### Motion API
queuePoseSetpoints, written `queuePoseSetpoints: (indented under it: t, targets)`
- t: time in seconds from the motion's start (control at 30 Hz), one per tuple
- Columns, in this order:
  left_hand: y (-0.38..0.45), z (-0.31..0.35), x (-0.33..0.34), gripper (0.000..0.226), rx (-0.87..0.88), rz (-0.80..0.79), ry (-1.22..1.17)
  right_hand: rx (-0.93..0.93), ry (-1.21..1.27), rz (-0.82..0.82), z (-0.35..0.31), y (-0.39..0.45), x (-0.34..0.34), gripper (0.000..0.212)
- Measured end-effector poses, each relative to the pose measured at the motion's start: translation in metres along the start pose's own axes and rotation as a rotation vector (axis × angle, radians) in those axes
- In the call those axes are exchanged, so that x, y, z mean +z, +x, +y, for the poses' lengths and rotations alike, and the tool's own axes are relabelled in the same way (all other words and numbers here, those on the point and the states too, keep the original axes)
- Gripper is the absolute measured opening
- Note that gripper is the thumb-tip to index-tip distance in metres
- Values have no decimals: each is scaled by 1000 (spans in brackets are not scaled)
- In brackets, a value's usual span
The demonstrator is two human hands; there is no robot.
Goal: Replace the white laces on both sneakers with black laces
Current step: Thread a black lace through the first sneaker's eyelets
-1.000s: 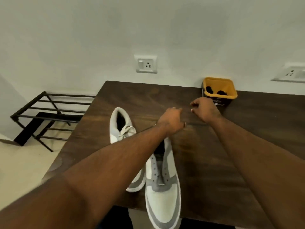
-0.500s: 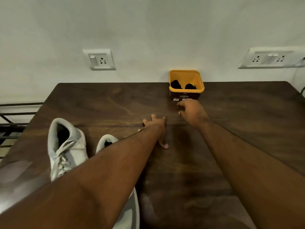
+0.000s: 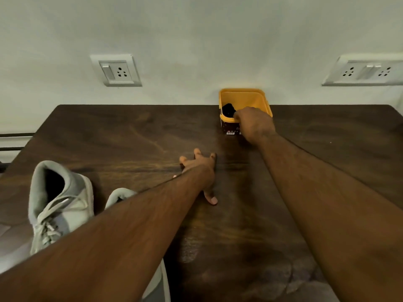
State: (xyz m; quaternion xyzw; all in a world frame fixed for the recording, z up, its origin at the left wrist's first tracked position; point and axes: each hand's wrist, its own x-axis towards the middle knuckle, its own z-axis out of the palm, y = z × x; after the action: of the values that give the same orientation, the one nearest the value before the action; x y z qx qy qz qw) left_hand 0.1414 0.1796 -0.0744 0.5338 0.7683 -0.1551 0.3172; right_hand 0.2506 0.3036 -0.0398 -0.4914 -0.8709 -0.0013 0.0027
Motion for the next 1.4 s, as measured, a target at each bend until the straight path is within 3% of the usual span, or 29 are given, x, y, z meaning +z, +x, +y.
queuePoseSetpoints:
  t: [0.23, 0.37, 0.43, 0.6, 0.73, 0.9, 1.0, 1.07, 1.13, 1.23, 1.4]
  targets:
    - [-8, -1, -1, 133, 32, 5, -24, -48, 11, -78, 8, -54, -24, 35]
    - [-27, -13, 17, 131, 79, 121, -151, -117, -19, -91, -1, -125, -44, 30]
    - [-40, -20, 28, 120, 76, 207, -251, -148, -17, -84, -8, -162, -46, 30]
    - [-71, -22, 48, 63, 77, 360, -833, -167, -2, -223, -28, -234, -50, 32]
    - [-107, -6, 82, 47, 37, 202, -1369, -162, -24, -287, -37, -281, -42, 33]
    - [-139, 3, 105, 35, 79, 216, -1312, -185, 24, -333, -37, -312, -32, 28]
    - [-150, 4, 109, 36, 88, 215, -1245, -88, 323, -380, -28, -318, -40, 29]
    - [-157, 4, 110, 43, 80, 207, -1219, 13, 484, -253, -21, -309, -45, 27]
    - [-162, 6, 111, 48, 66, 202, -1192, 129, 428, -170, -16, -293, -41, 29]
    - [-169, 7, 110, 50, 63, 208, -1123, 230, 259, -356, -21, -273, -28, 40]
    - [-175, 7, 107, 52, 67, 213, -1028, 213, 107, -539, -32, -257, -16, 33]
